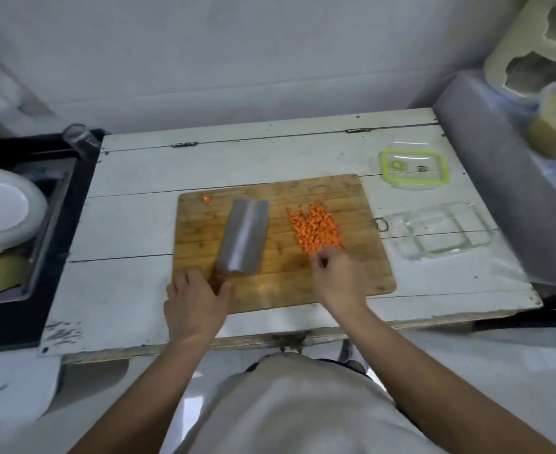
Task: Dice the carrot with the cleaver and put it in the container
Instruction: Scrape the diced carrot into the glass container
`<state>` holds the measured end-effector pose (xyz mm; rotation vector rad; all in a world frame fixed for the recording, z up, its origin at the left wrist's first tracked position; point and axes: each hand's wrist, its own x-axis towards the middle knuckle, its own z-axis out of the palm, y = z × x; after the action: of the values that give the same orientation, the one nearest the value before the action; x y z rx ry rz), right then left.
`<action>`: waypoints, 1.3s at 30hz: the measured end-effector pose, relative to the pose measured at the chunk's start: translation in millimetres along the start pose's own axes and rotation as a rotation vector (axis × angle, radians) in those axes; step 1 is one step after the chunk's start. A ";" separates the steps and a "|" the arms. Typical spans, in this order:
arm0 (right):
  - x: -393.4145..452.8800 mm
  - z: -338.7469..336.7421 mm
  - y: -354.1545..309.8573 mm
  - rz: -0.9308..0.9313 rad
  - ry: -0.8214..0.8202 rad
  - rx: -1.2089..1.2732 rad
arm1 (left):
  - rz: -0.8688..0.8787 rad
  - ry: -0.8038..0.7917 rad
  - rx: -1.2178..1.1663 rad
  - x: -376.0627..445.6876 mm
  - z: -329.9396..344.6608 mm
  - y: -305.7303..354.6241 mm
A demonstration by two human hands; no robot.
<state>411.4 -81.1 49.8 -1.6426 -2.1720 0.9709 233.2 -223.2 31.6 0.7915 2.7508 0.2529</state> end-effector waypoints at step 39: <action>-56.9 12.6 56.3 0.676 0.132 0.486 | 0.902 -0.171 -0.082 103.7 81.5 161.2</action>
<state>465.9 -130.2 15.3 -2.1154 -1.1509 1.3657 252.9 -24.7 -28.7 1.8723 2.0351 0.4303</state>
